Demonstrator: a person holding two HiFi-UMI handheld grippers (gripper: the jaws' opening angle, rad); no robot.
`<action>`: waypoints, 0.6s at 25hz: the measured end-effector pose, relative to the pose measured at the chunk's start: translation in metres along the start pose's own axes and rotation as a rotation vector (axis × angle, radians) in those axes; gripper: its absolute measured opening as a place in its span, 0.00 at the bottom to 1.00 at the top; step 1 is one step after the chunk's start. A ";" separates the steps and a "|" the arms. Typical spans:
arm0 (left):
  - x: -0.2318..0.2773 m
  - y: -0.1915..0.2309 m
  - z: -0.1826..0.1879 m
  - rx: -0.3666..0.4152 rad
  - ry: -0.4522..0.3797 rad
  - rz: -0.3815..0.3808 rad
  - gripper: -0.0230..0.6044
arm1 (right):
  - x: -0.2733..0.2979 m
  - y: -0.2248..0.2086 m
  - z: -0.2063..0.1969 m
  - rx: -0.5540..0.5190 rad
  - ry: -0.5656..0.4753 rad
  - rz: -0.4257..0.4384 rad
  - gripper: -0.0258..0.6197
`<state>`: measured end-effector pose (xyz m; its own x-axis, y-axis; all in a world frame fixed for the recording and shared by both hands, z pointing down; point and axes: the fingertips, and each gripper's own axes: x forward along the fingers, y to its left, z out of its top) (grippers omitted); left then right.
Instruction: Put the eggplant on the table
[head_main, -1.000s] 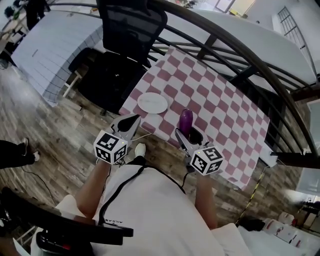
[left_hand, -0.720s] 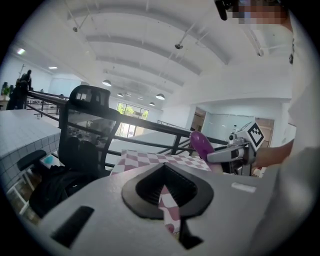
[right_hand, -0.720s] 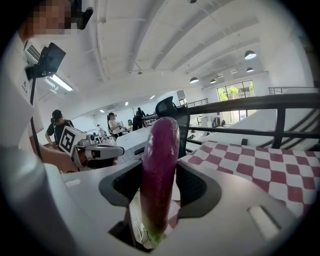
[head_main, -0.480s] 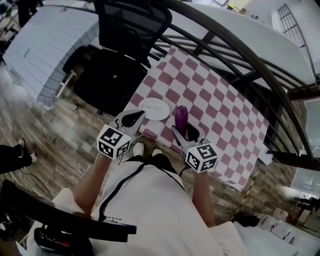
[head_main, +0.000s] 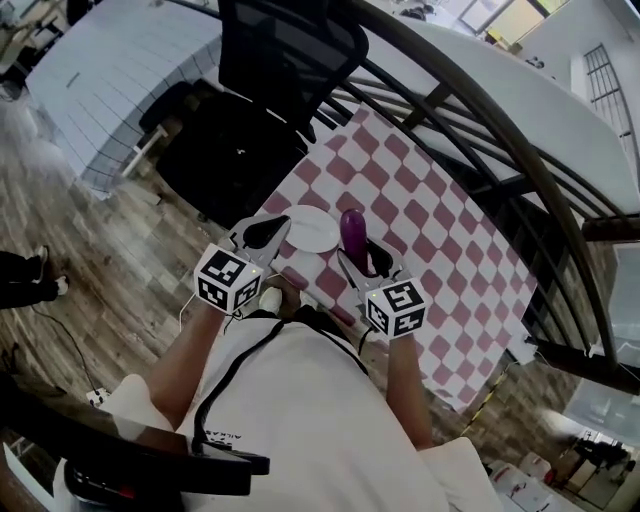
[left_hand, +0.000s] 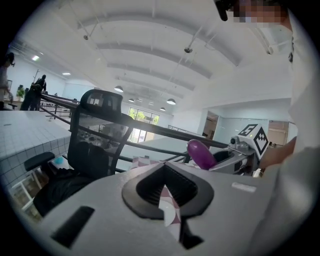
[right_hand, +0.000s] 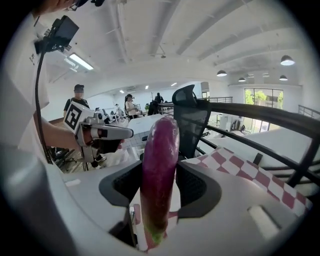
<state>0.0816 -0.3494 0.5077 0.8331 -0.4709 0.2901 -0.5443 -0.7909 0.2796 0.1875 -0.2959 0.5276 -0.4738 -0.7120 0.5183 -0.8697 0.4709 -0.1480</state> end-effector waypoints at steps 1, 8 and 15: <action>0.002 0.000 -0.001 -0.003 0.001 0.011 0.05 | 0.003 -0.004 0.000 -0.018 0.010 0.012 0.37; 0.011 0.011 -0.016 -0.064 0.005 0.141 0.04 | 0.036 -0.023 -0.017 -0.157 0.117 0.110 0.37; 0.009 0.021 -0.036 -0.104 0.022 0.242 0.04 | 0.075 -0.028 -0.043 -0.296 0.226 0.206 0.37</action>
<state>0.0743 -0.3564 0.5491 0.6756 -0.6318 0.3799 -0.7357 -0.6113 0.2916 0.1827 -0.3403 0.6071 -0.5623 -0.4709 0.6798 -0.6673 0.7439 -0.0367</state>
